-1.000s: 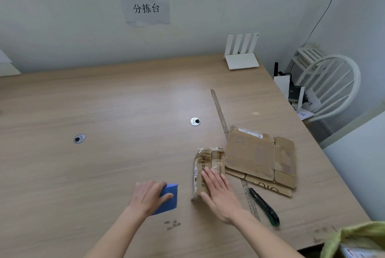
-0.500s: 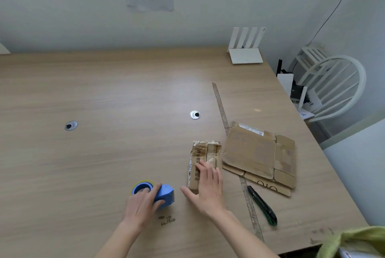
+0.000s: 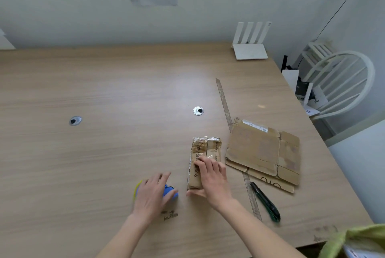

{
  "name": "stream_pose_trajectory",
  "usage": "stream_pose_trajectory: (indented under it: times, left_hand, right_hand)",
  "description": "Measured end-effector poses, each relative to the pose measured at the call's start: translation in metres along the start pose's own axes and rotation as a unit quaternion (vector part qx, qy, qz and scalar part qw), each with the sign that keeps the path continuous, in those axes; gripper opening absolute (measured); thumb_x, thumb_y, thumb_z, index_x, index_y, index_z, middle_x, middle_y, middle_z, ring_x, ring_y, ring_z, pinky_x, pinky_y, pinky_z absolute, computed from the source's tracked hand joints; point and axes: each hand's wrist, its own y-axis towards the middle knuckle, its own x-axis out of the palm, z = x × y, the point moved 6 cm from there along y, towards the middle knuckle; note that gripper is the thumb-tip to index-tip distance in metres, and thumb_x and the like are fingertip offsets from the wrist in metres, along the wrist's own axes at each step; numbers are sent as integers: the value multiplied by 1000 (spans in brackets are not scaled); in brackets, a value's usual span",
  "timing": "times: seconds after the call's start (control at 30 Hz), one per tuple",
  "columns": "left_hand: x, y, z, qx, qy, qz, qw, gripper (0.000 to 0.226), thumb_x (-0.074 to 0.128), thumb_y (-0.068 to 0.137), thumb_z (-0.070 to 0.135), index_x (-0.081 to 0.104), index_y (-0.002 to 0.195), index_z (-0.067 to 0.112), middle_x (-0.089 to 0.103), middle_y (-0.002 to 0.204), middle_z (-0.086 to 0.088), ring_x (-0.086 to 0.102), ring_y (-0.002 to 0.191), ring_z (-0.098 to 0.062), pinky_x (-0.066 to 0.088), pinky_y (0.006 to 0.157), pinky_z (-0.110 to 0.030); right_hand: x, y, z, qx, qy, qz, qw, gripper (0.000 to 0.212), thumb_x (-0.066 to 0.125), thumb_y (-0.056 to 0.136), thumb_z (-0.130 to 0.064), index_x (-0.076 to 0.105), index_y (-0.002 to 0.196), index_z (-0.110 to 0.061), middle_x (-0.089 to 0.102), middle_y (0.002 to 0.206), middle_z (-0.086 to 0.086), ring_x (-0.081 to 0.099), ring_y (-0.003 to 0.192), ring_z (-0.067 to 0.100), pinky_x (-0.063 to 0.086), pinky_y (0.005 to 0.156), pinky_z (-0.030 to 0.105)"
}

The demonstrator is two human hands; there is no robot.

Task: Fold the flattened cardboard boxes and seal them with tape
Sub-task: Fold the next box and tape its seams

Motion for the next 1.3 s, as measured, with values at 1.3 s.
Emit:
stream_pose_trajectory:
  times: [1.3]
  left_hand:
    - [-9,61,85,-224,-451,-181,845,79,81,68,37,33,122,71,63,119,20,71,92,-7,57,88,-43]
  right_hand:
    - [-14,-12,89,183,476,-77,857,75,71,92,-21,31,153,-34,59,136,-9,67,110,6,55,98,34]
